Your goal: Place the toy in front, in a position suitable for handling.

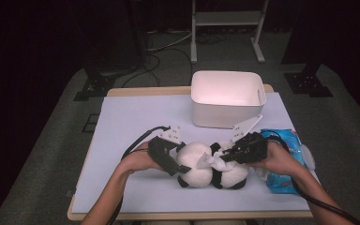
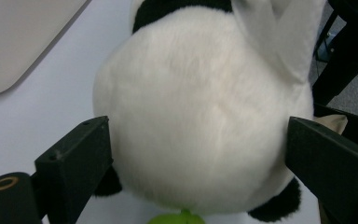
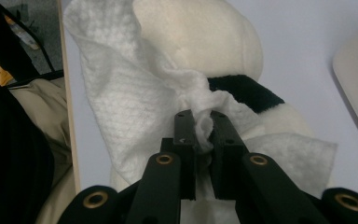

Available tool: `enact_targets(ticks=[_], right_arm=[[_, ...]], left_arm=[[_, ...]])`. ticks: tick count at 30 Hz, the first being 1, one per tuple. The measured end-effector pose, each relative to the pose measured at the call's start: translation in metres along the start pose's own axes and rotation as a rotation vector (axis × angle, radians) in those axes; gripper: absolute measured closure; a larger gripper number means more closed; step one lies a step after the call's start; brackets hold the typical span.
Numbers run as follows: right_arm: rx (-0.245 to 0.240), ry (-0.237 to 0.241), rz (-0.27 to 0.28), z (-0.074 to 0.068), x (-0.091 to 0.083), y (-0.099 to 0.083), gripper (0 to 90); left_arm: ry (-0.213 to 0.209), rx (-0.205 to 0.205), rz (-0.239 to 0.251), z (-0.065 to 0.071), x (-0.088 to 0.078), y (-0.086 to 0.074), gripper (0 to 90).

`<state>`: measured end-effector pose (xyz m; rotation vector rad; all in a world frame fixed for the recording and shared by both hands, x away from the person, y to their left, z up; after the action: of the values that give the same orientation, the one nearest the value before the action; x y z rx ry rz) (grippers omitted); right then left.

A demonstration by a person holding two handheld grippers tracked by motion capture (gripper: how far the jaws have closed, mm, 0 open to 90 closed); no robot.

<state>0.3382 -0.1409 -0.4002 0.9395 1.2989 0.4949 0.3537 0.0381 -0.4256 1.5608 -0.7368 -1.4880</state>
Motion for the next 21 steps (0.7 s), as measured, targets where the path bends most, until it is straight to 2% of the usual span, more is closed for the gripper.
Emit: enact_targets(ticks=[4,12,15,21], right_arm=[[0.009,-0.017,0.014,0.003,-0.009,-0.006,81.8],[0.023,-0.030,0.016,0.006,-0.019,-0.013,81.8],[0.026,-0.036,0.015,0.007,-0.021,-0.015,81.8],[0.020,-0.053,0.018,0.008,-0.022,-0.014,81.8]], left_arm=[[-0.005,-0.011,-0.006,0.000,0.000,-0.003,6.8],[-0.027,-0.039,0.018,0.001,0.004,-0.002,5.5],[-0.043,-0.037,0.019,0.003,0.007,-0.002,12.7],[-0.038,-0.041,0.023,0.005,0.008,0.003,16.7]])
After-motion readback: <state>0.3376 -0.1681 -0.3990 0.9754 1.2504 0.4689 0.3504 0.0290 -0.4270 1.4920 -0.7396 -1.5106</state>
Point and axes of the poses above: each handheld gripper's, and its own axes: x roughly forward along the jaws, y roughly out of its top, z roughly to its right, the point moved 8 cm from there along x, roughly forward along the jaws, and after that the axes turned 15 degrees about z, right-handed, at the moved point
